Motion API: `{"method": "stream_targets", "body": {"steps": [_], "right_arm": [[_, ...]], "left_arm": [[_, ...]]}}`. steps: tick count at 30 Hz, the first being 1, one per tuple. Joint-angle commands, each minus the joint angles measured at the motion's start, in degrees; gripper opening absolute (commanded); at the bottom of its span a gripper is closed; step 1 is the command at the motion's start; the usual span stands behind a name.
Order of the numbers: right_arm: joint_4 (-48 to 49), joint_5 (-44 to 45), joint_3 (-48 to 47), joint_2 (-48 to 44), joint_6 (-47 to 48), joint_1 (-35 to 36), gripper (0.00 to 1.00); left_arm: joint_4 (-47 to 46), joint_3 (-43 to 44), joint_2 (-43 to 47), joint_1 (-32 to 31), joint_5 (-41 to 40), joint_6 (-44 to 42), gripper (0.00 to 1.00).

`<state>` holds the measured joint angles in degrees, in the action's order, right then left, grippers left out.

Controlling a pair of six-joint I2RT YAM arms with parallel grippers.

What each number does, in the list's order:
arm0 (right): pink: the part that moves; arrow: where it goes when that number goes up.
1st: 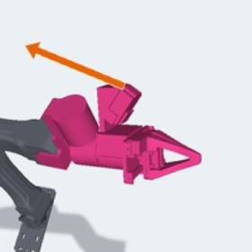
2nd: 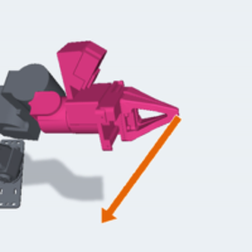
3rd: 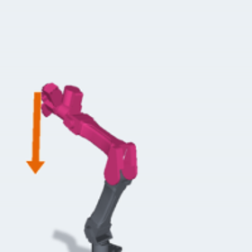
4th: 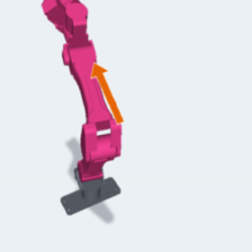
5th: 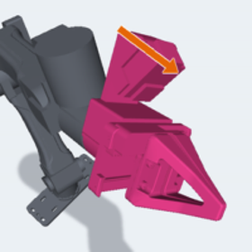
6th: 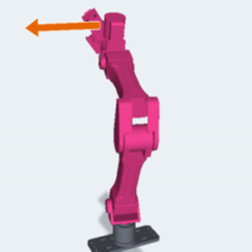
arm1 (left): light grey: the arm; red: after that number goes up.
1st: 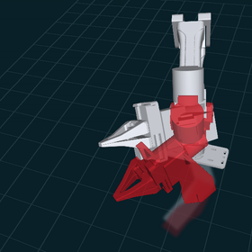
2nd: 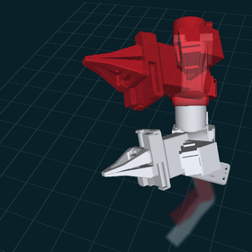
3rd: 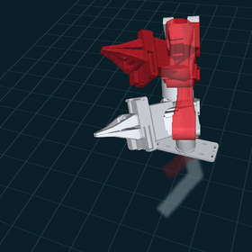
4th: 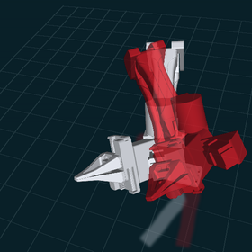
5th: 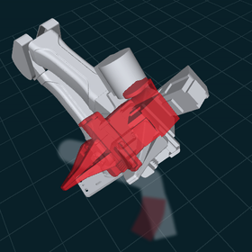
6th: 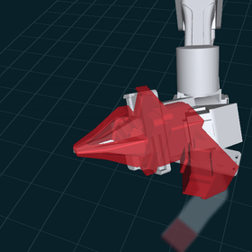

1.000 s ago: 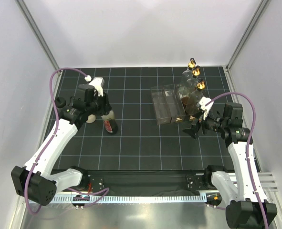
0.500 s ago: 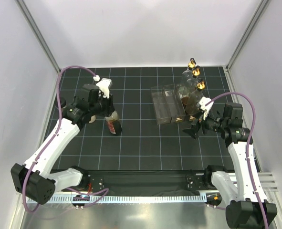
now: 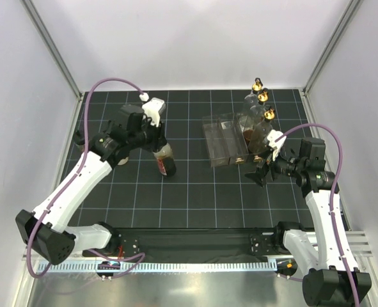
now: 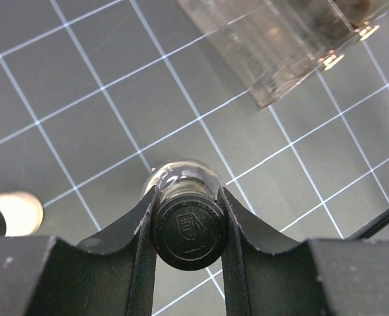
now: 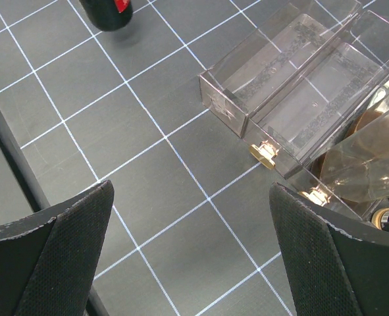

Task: Organize the condiment bottles
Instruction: Place the bottle in the storage box.

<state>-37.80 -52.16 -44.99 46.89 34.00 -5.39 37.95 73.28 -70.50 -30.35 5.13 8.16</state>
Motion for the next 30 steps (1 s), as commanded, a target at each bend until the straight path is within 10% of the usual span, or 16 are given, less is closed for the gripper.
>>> {"method": "stream_targets", "body": {"steps": [1, 30], "right_arm": [[0.8, 0.0, -0.5, 0.0, 0.5, -0.1, 1.0], [0.9, 1.0, -0.7, -0.5, 0.1, -0.1, 1.0]], "left_arm": [[-5.5, 6.3, -1.0, -1.6, 0.8, -1.1, 0.0], [-6.8, 34.2, -22.4, -5.2, 4.5, 0.1, 0.0]]}}
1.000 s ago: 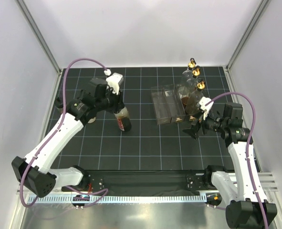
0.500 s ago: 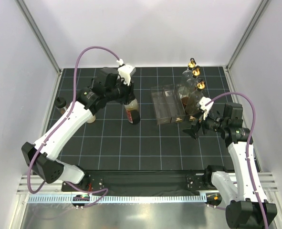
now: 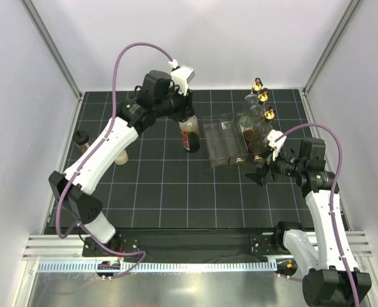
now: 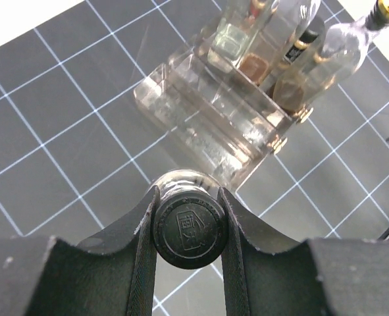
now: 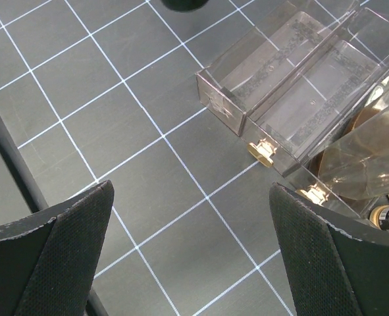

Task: Organize the condiment bottles
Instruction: Place the bottle in the storage box.

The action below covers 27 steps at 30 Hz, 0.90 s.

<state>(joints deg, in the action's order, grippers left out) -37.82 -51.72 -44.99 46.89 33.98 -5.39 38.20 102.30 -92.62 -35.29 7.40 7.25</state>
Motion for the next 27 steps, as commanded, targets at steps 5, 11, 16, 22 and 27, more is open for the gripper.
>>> {"method": "stream_targets", "body": {"steps": [5, 11, 16, 22, 27], "right_arm": [[1.0, 0.8, -0.7, -0.8, -0.1, -0.1, 1.0], [1.3, 1.1, -0.6, -1.3, -0.4, -0.2, 1.0], [1.3, 1.1, -0.6, -1.1, -0.7, -0.1, 1.0], [1.4, 1.7, -0.6, -1.3, -0.9, -0.1, 1.0], [1.8, 2.8, -0.6, -1.4, -1.5, -0.1, 1.0]], "left_arm": [[-7.9, 13.1, -7.0, -0.3, 3.1, 2.4, 0.0], [-8.0, 20.9, -13.6, -0.9, 3.3, 2.8, 0.0], [-9.1, 25.4, -17.6, -1.7, 3.2, 2.9, 0.0], [-11.6, 32.2, -23.5, -2.6, 2.8, 3.1, 0.0], [-17.9, 33.9, -26.0, -3.1, 2.4, 4.3, 0.0]]}}
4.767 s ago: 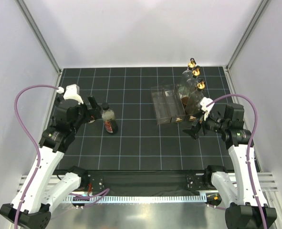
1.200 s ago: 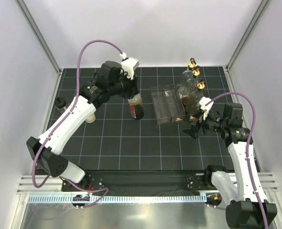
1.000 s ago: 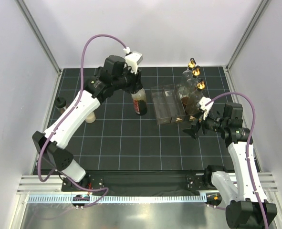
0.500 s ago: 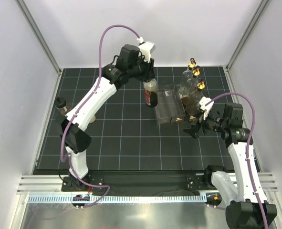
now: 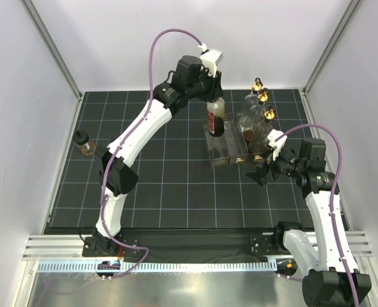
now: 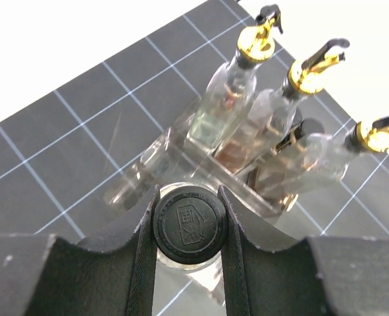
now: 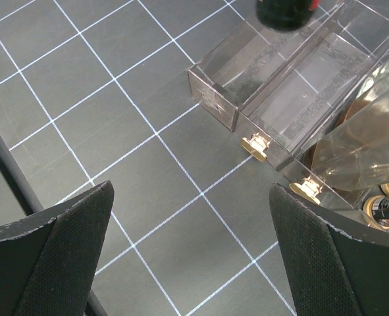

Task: Organize the condiment bottles
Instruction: Place the bottle in the storage box.

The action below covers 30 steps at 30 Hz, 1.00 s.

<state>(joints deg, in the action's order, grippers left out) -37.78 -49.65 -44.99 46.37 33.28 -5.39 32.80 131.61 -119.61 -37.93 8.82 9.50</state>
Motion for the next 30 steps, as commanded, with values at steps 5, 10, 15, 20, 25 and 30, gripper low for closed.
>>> {"method": "stream_targets", "body": {"steps": [5, 10, 15, 20, 25, 30], "right_arm": [[2.0, 1.0, -0.7, -1.1, -1.0, -0.1, 1.0], [2.0, 1.1, -0.6, -0.9, -1.2, -0.1, 1.0], [2.1, 1.2, -0.6, -1.0, -1.3, -0.1, 1.0], [2.1, 1.3, -0.7, -1.2, -1.3, -0.1, 1.0], [2.1, 1.3, -0.7, -1.2, -1.4, -0.1, 1.0], [2.1, 1.4, -0.7, -1.2, -1.3, -0.1, 1.0]], "left_arm": [[-17.0, 9.3, -3.6, -0.7, 0.9, 4.0, 0.0], [-22.3, 9.8, -5.6, -2.1, 0.3, 5.5, 0.0], [-25.3, 10.8, -8.1, -3.3, -1.3, 5.8, 0.0], [-26.2, 10.8, -9.6, -3.6, -2.6, 5.7, 0.0], [-26.3, 10.2, -10.1, -3.6, -3.0, 5.5, 0.0], [-26.2, 9.1, -10.1, -4.0, -3.1, 4.8, 0.0]]}}
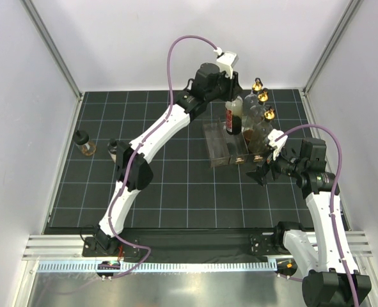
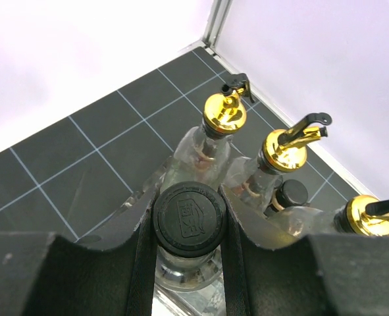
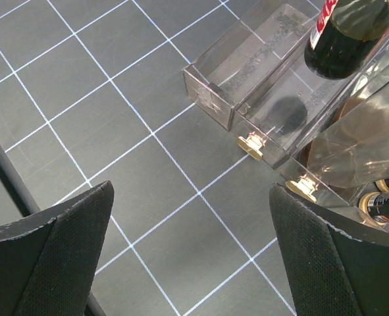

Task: Organize the condiment bottles
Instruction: Place the bottle in the storage box.

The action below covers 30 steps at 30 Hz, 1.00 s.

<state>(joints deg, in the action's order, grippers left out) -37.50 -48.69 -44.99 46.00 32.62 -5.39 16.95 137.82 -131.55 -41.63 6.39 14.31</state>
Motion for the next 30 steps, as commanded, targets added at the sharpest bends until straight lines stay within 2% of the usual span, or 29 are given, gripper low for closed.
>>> {"method": "stream_targets", "body": {"steps": [1, 25, 30], "right_arm": [[1.8, 0.4, -0.7, -0.8, -0.6, -0.1, 1.0], [2.0, 1.0, -0.6, -1.2, -0.7, -0.1, 1.0], [2.2, 1.0, -0.6, -1.3, -0.7, -0.1, 1.0]], "left_arm": [[-10.3, 2.5, 1.9, -0.4, -0.7, -0.2, 0.0], [-9.4, -3.9, 0.8, -2.6, -1.7, -5.3, 0.01], [-9.4, -4.7, 0.3, -3.7, -1.7, -7.4, 0.08]]}}
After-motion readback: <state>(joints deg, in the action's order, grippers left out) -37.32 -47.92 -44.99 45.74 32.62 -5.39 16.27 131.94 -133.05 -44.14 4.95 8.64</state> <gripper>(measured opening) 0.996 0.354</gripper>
